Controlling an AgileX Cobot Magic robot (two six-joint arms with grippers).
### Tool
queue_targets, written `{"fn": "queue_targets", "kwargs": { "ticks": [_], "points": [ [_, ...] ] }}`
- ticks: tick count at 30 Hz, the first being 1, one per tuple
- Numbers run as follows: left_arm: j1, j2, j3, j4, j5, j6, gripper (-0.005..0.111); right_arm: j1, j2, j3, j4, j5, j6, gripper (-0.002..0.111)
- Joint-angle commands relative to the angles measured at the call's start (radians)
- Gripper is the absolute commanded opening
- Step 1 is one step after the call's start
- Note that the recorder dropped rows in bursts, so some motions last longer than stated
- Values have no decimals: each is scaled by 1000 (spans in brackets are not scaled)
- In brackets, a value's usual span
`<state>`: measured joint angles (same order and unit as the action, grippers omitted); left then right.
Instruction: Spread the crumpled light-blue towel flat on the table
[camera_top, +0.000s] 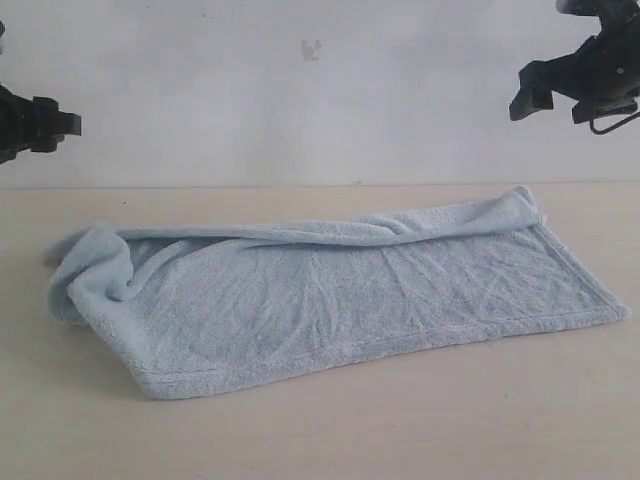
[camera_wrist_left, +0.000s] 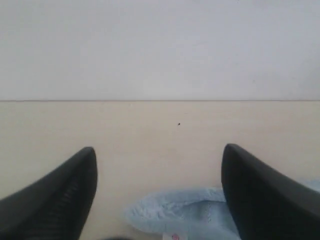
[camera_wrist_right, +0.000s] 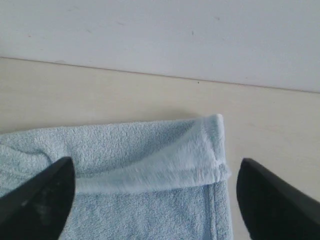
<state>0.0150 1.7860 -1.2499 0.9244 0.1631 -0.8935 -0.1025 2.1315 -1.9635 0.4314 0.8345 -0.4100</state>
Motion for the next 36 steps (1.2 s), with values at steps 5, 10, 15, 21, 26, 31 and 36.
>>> {"fn": "queue_targets", "kwargs": {
  "ticks": [5, 10, 15, 21, 26, 31, 36],
  "points": [
    [-36, -137, 124, -33, 66, 41, 49, -8, -26, 27, -65, 172, -9, 1],
    [-56, -239, 259, -108, 87, 43, 32, -8, -28, 151, -195, 139, 19, 1],
    [-80, -322, 369, -118, 62, 48, 23, -8, -28, 252, -266, 87, 46, 1],
    [-86, -363, 451, -193, -7, 48, 23, -8, -18, 377, -271, -11, 44, 1],
    [-86, -363, 483, -208, -31, 48, 23, -8, 19, 417, -260, -60, 34, 1],
    [-86, -363, 499, -211, -38, 48, 23, -8, 72, 417, -258, -51, 34, 1],
    [-86, -363, 499, -211, -36, 48, 23, -8, 107, 417, -260, -18, 32, 1]
  ]
}}
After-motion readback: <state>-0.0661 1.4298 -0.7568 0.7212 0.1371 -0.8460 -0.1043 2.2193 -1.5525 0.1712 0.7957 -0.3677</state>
